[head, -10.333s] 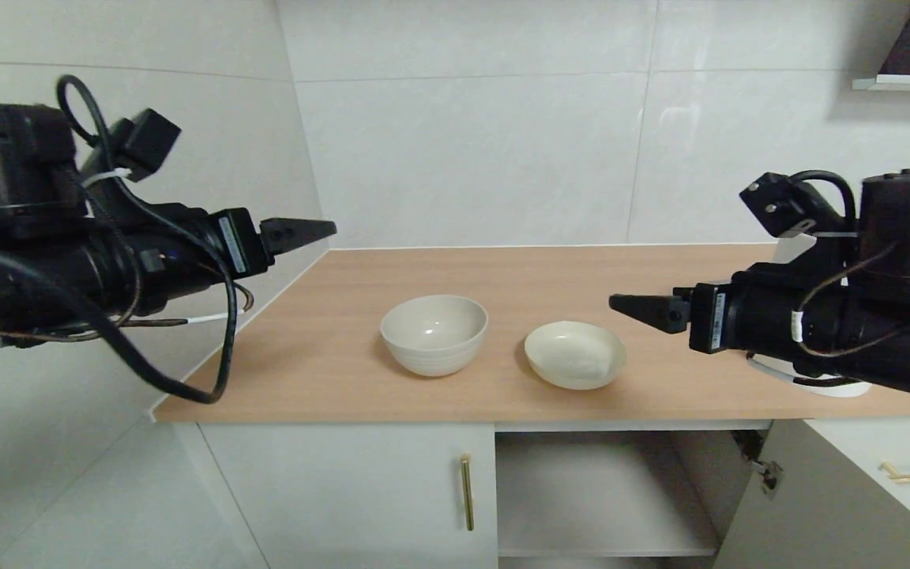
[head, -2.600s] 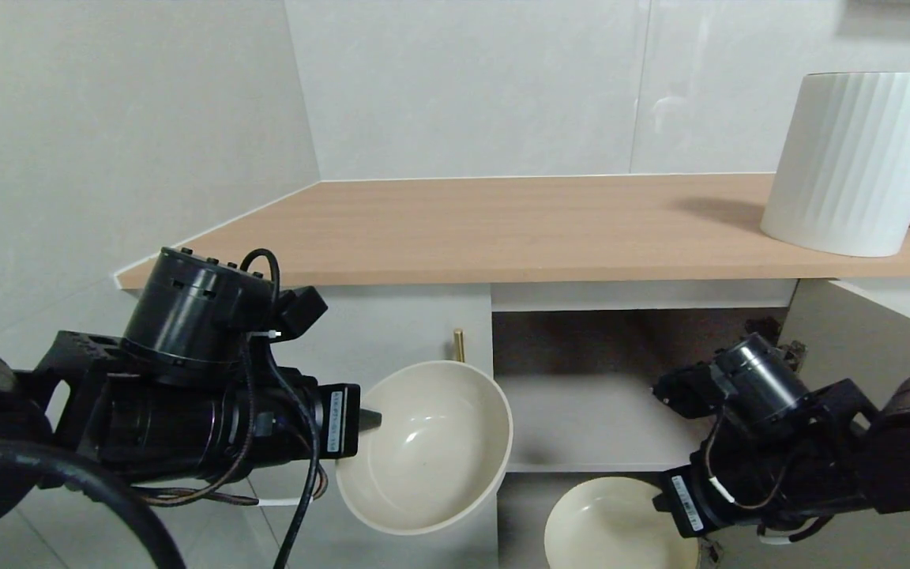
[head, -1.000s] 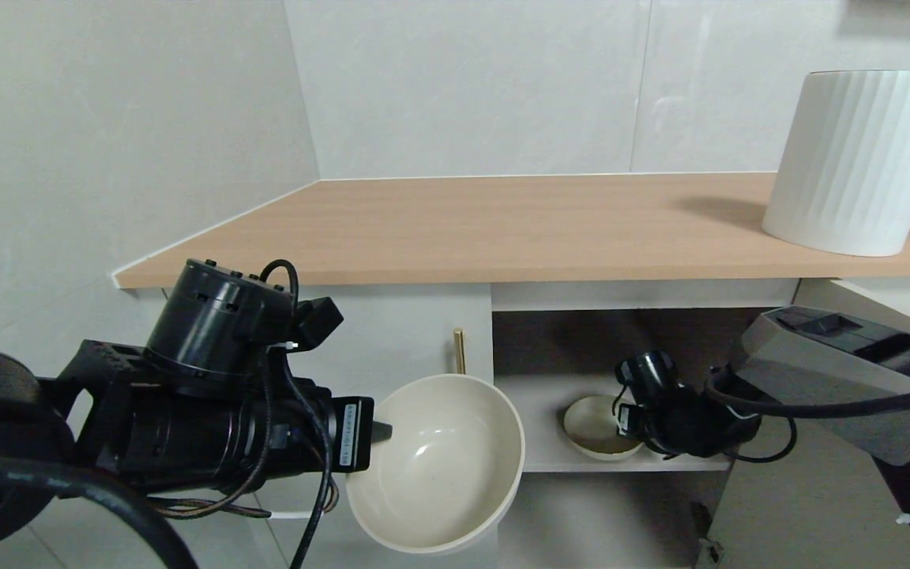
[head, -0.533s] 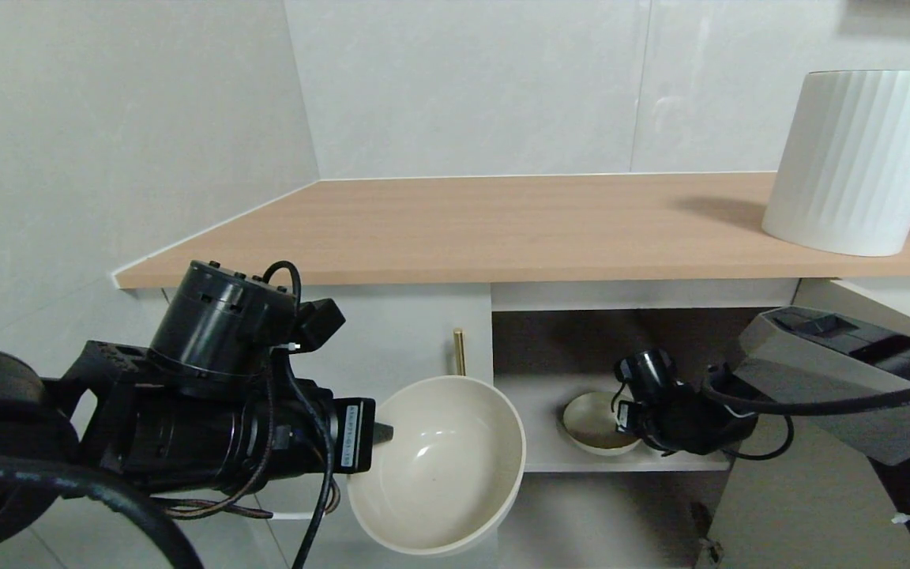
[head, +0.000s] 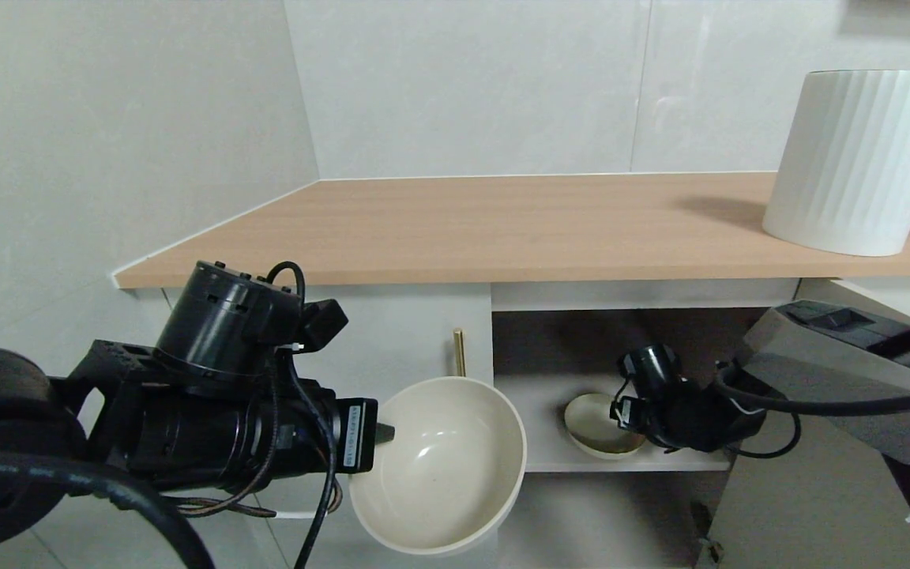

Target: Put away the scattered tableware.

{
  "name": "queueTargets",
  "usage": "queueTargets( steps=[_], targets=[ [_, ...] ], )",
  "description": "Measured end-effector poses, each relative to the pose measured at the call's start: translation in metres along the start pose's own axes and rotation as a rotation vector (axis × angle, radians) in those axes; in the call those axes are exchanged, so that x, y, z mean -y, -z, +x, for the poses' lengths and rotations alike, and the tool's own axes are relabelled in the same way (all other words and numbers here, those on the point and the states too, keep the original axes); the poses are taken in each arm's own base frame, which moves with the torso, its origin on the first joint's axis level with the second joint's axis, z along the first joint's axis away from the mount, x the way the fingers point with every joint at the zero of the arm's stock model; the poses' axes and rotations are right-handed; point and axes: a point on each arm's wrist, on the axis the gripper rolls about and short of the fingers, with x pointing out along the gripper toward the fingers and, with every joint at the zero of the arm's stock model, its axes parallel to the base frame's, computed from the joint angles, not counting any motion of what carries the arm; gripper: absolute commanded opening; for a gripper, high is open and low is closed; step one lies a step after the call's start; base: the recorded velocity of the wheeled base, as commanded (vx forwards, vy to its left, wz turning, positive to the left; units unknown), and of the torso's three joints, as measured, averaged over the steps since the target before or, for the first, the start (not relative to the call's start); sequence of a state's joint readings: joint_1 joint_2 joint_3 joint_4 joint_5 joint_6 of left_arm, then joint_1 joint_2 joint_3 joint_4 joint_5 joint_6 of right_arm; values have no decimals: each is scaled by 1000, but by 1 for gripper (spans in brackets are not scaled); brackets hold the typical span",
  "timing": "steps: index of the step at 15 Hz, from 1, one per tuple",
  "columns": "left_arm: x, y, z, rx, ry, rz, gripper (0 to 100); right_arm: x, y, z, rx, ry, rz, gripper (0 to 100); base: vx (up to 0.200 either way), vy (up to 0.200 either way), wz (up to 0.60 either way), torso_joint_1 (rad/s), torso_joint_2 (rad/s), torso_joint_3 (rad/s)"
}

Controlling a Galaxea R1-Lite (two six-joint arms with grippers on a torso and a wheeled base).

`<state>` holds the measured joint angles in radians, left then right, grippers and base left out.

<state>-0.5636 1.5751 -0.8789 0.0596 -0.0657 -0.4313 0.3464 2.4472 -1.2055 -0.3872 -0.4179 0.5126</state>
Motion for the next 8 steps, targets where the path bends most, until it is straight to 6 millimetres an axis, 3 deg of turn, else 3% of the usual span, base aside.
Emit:
queueTargets(
  steps=[3, 8],
  targets=[
    [7, -6, 5, 9, 7, 62, 0, -1, -4, -50, -31, -99, -57, 100, 0, 0, 0, 0, 0, 0],
    [20, 10, 37, -62, -85, 138, 0, 11, -17, -174, -126, -274, -186, 100, 0, 0, 0, 0, 0, 0]
  ],
)
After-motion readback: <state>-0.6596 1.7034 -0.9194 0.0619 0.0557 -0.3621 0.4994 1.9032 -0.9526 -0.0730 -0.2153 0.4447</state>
